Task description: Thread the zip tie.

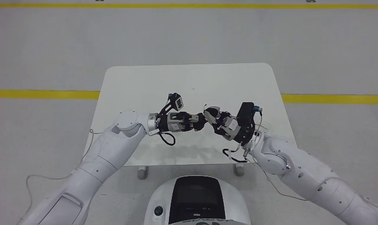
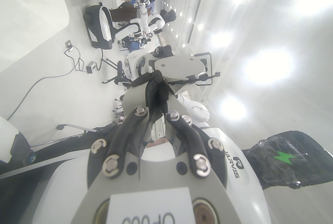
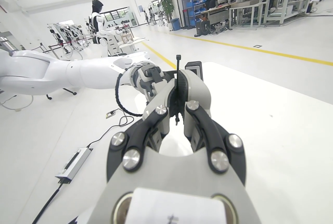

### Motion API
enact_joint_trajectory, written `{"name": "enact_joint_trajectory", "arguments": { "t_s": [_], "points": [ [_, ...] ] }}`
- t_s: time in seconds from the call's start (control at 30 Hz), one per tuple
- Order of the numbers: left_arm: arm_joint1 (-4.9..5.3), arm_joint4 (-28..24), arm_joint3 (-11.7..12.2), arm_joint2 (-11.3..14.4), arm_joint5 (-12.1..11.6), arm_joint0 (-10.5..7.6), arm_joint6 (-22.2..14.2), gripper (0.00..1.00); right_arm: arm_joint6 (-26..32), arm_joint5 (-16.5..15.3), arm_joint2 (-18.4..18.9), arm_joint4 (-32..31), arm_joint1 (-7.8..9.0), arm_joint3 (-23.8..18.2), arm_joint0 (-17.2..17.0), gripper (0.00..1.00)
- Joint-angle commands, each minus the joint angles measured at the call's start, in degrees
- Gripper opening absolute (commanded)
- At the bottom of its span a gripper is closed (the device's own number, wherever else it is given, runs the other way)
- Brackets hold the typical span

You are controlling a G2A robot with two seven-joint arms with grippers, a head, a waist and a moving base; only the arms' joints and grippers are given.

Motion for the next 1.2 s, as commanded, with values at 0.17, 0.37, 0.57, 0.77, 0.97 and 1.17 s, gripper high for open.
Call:
{"name": "enact_joint_trajectory", "arguments": {
  "t_s": [0.17, 0.37, 0.57, 0.77, 0.97, 1.17],
  "points": [
    [0.00, 0.00, 0.00, 0.00, 0.00, 0.00, 0.00, 0.00, -0.18, 0.00, 0.02, 0.05, 0.01, 0.39, 0.07, 0.00],
    [0.00, 0.00, 0.00, 0.00, 0.00, 0.00, 0.00, 0.00, -0.27, 0.00, 0.39, -0.09, 0.20, 0.31, -0.29, 0.00],
    [0.00, 0.00, 0.00, 0.00, 0.00, 0.00, 0.00, 0.00, -0.37, 0.00, 0.77, -0.24, 0.44, 0.11, -0.68, 0.00],
    [0.00, 0.00, 0.00, 0.00, 0.00, 0.00, 0.00, 0.00, -0.05, 0.00, 1.38, 0.54, 0.70, -0.05, -1.15, 0.31],
    [0.00, 0.00, 0.00, 0.00, 0.00, 0.00, 0.00, 0.00, 0.35, 0.00, 2.12, 0.88, 0.83, -0.44, -1.38, 1.00],
    [0.00, 0.00, 0.00, 0.00, 0.00, 0.00, 0.00, 0.00, -0.46, 0.00, 4.87, -0.48, 1.65, -0.18, -2.86, 1.00]
  ]
}}
